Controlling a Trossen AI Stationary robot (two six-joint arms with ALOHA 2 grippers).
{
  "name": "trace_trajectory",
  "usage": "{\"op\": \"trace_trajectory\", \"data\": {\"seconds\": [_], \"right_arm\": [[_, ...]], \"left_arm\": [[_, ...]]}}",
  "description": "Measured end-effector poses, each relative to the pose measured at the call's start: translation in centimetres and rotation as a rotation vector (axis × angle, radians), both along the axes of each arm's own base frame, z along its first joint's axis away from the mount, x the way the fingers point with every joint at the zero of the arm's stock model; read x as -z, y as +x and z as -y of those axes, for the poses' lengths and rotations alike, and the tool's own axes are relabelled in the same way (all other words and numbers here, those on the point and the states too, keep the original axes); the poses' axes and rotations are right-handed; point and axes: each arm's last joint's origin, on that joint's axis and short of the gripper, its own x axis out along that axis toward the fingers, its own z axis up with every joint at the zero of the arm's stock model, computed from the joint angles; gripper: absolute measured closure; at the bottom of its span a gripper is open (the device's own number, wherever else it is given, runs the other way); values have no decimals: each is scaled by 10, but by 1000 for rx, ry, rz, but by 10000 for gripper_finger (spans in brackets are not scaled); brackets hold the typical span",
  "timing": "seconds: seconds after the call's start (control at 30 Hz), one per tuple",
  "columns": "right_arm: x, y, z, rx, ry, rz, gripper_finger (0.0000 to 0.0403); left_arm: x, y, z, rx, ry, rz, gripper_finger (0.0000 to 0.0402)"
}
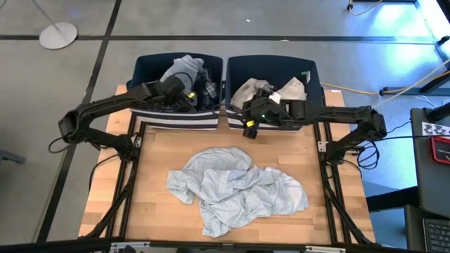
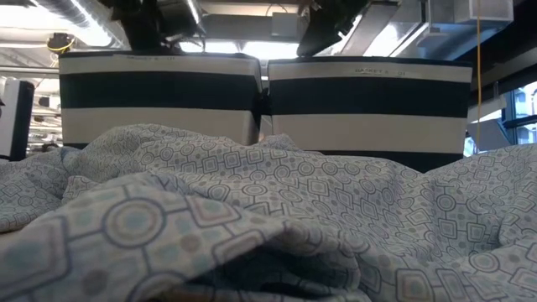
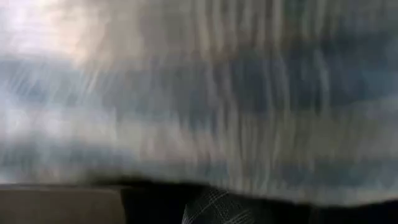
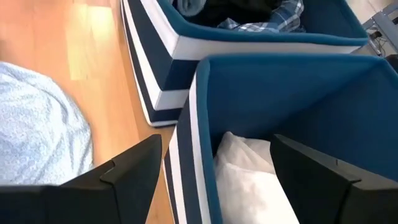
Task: Sort clothes
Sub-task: Put the gray long sleeve shirt into the left blue laundry bin, then put the white polo shirt into the left blue laundry bin
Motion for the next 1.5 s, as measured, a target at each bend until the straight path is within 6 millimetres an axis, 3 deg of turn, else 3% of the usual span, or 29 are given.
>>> {"op": "trace_trajectory", "data": {"seconds": [0.2, 0.5, 0.63, 0.83, 1.07, 1.33, 1.5], "right_arm": [[2, 1, -1, -6, 5, 4, 102], [1, -1, -6, -10, 18, 6, 102], [3, -2, -22, -59, 35, -28, 102], [5, -5, -62, -159, 60, -43, 102], [7, -16, -116, -315, 78, -65, 102], [11, -24, -152, -370, 119, -55, 102], [20, -23, -166, -360, 123, -62, 102]], "left_arm": [[-1, -5, 1, 15, 1, -19, 231], [-92, -30, 33, 82, 184, 254, 231], [-115, -50, 56, 144, 235, 351, 231], [-126, -61, 87, 325, 163, 508, 231], [-111, -40, 123, 564, 50, 578, 231], [-60, -5, 170, 721, -123, 524, 231], [-32, 17, 202, 782, -126, 506, 231]]}}
